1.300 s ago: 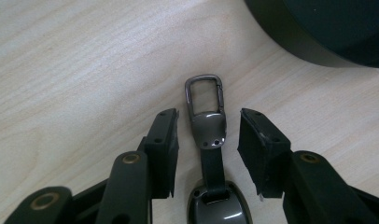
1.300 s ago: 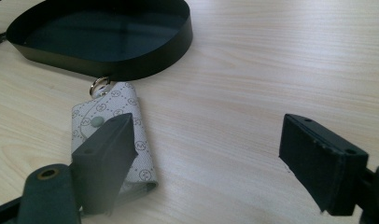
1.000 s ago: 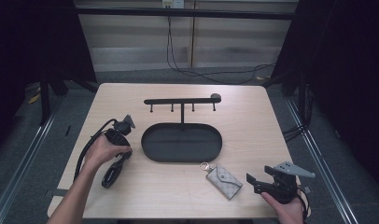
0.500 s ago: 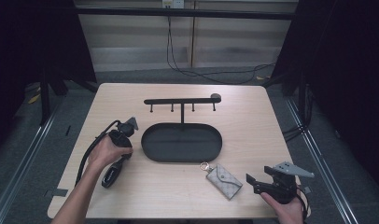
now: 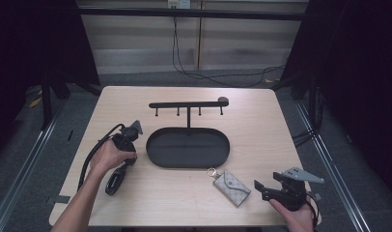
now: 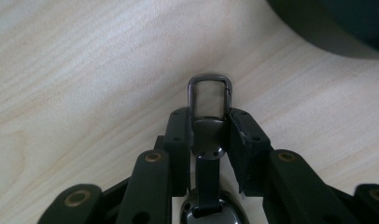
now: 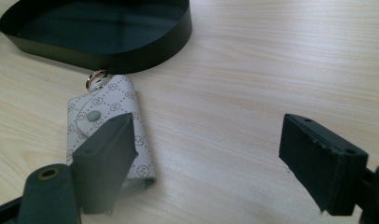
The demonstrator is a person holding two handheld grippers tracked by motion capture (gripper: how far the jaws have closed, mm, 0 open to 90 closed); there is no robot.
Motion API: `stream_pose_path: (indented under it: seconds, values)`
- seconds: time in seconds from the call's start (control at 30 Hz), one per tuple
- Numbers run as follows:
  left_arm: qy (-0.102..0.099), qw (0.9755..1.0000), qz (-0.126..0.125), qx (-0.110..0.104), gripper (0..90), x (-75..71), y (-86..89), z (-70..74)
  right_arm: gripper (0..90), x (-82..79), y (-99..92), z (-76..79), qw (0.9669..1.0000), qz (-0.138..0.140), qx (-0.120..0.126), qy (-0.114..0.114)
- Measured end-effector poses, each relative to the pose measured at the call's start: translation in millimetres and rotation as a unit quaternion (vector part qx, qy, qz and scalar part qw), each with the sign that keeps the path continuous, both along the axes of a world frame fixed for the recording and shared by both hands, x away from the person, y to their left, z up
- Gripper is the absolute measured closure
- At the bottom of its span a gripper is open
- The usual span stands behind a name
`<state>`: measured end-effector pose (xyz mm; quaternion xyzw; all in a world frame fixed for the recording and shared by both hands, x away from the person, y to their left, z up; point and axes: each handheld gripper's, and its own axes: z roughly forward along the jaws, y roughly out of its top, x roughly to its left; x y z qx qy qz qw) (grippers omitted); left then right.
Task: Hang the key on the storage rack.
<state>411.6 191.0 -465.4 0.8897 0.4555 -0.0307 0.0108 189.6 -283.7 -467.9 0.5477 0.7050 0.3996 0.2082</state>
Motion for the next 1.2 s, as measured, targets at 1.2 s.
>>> stream_pose_path:
  seconds: [1.2]
  values:
    - [-0.026, 0.9989, 0.022, -0.031, 70.8, -8.0, 40.9, 75.5, 18.2, 0.3, -0.3, 0.0, 1.0000, -0.007, 0.002, 0.002]
